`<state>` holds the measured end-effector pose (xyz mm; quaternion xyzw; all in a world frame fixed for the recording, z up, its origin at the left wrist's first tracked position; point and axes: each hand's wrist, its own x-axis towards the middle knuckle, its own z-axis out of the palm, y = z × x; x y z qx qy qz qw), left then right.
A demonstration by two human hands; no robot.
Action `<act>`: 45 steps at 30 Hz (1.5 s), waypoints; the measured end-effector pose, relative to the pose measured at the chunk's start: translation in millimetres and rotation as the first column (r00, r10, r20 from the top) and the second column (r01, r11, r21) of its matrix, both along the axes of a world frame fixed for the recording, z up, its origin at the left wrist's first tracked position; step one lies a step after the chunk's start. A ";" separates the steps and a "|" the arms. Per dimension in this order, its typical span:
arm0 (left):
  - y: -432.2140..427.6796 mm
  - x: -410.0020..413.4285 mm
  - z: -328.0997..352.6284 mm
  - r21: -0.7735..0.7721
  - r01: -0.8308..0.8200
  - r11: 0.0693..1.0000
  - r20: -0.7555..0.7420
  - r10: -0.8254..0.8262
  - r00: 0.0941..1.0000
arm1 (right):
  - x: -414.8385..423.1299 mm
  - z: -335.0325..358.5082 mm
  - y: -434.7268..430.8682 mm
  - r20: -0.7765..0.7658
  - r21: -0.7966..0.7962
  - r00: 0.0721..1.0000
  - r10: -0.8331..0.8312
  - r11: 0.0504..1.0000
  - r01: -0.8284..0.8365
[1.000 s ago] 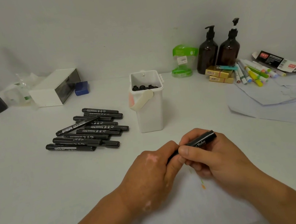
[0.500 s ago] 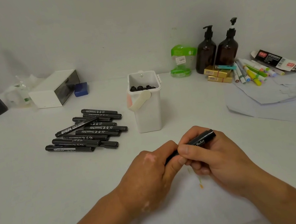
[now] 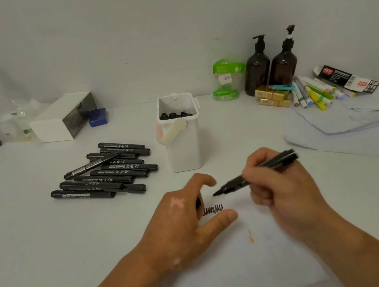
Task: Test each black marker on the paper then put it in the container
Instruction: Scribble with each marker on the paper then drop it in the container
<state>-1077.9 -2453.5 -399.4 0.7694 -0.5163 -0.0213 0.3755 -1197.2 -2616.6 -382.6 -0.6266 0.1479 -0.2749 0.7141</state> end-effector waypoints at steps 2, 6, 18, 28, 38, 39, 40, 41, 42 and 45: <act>3.0 9.0 -3.8 0.019 -0.063 0.998 0.019 0.062 0.998 | -1.9 1.8 -12.8 0.037 0.123 0.995 -0.089 0.989 0.084; 3.5 15.8 -10.5 0.169 -0.066 0.983 0.074 0.054 0.996 | -7.0 -2.3 -22.9 -0.059 0.049 0.997 -0.052 0.997 0.055; 9.4 23.9 -6.5 0.344 -0.025 0.939 0.050 0.009 0.999 | 1.3 -17.9 0.1 -0.405 -0.434 0.903 -0.145 0.900 -0.050; 7.8 22.5 -6.3 0.359 -0.032 0.933 0.060 0.011 0.998 | 3.8 -22.0 0.1 -0.414 -0.512 0.889 -0.197 0.858 -0.049; 8.1 22.0 -5.9 0.358 -0.040 0.933 0.052 0.023 0.998 | 5.2 -23.0 -2.3 -0.429 -0.538 0.876 -0.219 0.841 -0.053; 8.4 22.0 -5.8 0.359 -0.039 0.933 0.052 0.022 0.998 | 5.0 -23.0 -2.2 -0.431 -0.538 0.875 -0.220 0.841 -0.053; 8.5 21.9 -5.5 0.361 -0.037 0.932 0.050 0.020 0.999 | 4.7 -22.8 -2.1 -0.436 -0.535 0.875 -0.212 0.843 -0.063; 8.5 21.7 -5.3 0.363 -0.035 0.931 0.048 0.019 0.999 | 4.1 -22.7 -2.0 -0.444 -0.530 0.874 -0.199 0.845 -0.076; 8.3 21.6 -5.1 0.364 -0.034 0.931 0.047 0.019 0.999 | 3.9 -22.4 -1.9 -0.449 -0.526 0.873 -0.190 0.846 -0.086; 7.9 21.6 -4.6 0.368 -0.038 0.929 0.048 0.021 0.999 | 4.5 -21.9 -1.8 -0.432 -0.537 0.877 -0.209 0.841 -0.064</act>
